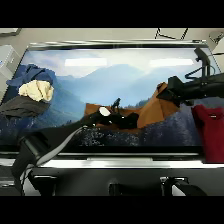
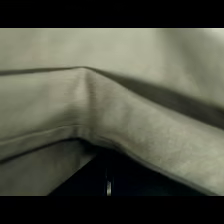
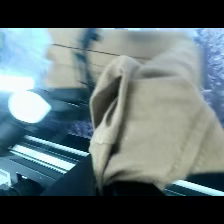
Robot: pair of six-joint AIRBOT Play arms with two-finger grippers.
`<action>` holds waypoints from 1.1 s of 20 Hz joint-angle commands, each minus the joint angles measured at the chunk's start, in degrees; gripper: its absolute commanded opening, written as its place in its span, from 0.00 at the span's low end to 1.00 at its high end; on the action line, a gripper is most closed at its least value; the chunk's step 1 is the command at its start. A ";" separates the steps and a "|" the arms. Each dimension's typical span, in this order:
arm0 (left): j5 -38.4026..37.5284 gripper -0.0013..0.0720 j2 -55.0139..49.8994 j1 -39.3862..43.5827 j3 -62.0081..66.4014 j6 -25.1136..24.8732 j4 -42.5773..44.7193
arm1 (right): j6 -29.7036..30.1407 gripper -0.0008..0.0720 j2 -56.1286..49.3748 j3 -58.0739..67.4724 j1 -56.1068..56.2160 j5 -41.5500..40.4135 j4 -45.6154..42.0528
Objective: Fold the clothes and pants, and hang the long-sleeved shirts on hangers.
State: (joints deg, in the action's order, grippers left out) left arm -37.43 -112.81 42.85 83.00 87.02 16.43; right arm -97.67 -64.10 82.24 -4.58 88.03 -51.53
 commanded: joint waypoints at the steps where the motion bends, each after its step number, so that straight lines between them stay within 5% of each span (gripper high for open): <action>1: 10.16 0.05 -1.36 5.49 2.58 -0.50 -8.94 | -2.23 0.07 2.56 0.04 0.55 -0.26 -0.39; 4: 8.94 0.04 -0.39 2.45 4.28 -6.21 -8.04 | -1.27 0.06 -2.05 0.04 0.61 -1.46 0.96; 13: -17.14 0.04 21.00 -28.57 4.02 -4.24 27.56 | 7.56 0.07 -25.03 0.07 15.15 -18.21 26.08; 17: -21.86 0.04 34.29 -36.15 4.02 -3.91 32.59 | 7.04 0.07 -35.93 0.07 25.92 -28.00 31.15; 18: -21.44 0.04 37.16 -36.57 4.02 -3.91 33.83 | 7.06 0.11 -38.51 0.07 28.30 -29.68 33.86; 20: -21.70 0.04 41.79 -37.00 4.02 -3.87 39.43 | 8.92 0.80 -42.49 0.07 31.85 -32.83 39.43; 22: -23.10 0.04 44.96 -37.90 4.02 -2.45 46.18 | 11.76 0.86 -43.06 0.07 31.19 -32.09 40.96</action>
State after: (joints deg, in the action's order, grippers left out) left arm -58.54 -73.80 6.98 86.98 83.20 52.86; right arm -88.90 -103.61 82.24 24.23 59.02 -16.08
